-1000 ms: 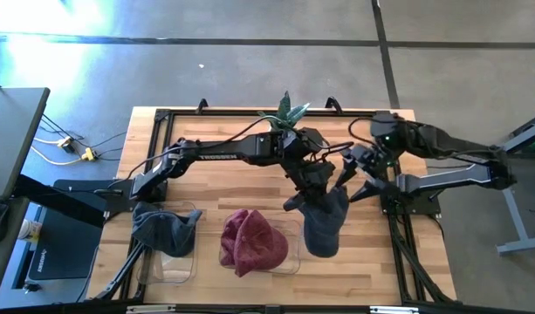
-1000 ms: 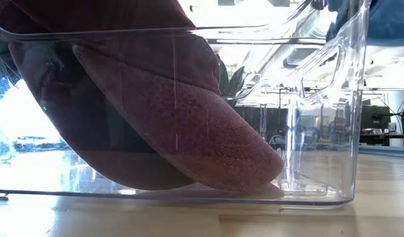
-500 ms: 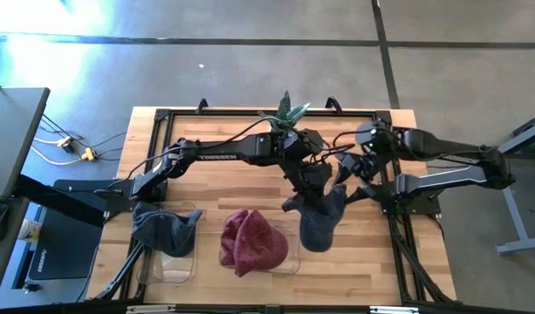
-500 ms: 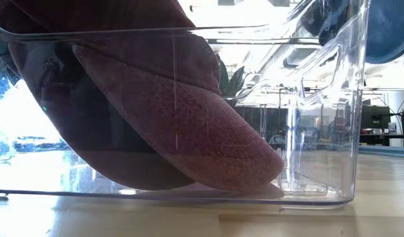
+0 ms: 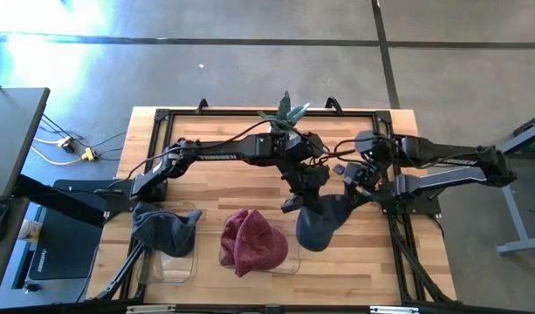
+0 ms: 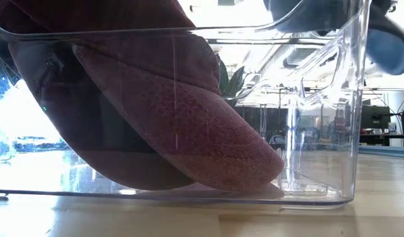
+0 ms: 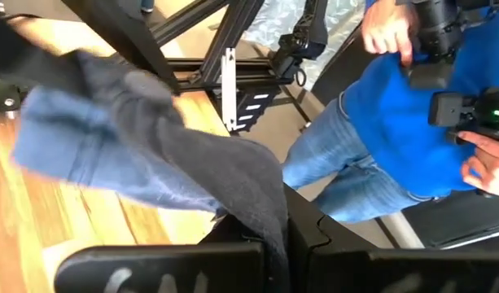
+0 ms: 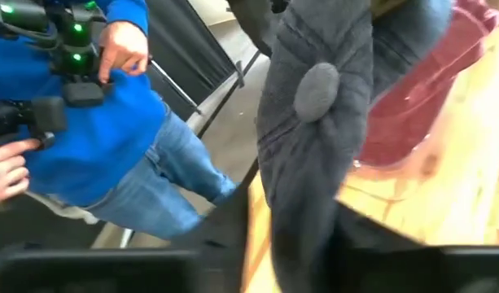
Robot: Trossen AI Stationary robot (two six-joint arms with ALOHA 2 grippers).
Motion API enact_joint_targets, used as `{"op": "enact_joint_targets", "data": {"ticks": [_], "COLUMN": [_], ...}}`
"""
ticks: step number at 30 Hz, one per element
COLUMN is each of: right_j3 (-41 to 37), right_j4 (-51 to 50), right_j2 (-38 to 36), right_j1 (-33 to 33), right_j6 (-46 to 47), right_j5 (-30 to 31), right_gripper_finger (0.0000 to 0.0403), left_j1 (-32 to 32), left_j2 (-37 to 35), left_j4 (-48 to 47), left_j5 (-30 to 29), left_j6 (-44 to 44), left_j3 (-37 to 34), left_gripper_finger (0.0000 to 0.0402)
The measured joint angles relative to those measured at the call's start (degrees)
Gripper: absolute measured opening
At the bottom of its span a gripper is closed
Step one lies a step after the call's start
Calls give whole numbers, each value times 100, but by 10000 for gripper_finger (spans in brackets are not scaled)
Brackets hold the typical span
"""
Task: Pick & Place hat
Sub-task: Put the blue cap into the left transparent bin
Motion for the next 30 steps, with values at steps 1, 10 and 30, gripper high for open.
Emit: {"op": "enact_joint_targets", "data": {"ticks": [1,10,30], "right_j3": [4,642,1567], "right_j4": [23,-38,-1111], "right_j2": [-2,-386,-430], "right_j1": [47,225,224], "right_j6": [124,1160,743], "right_j5": [-1,194,1211], "right_gripper_finger": [59,8,10], "left_j1": [2,161,275], "left_j2": [2,0,0], "left_j4": [0,182,2814], "left_j5": [-22,26,-763], "left_j6": [4,-550,-1146], "left_j3": [0,0,2], "left_gripper_finger": [1,29,282]}}
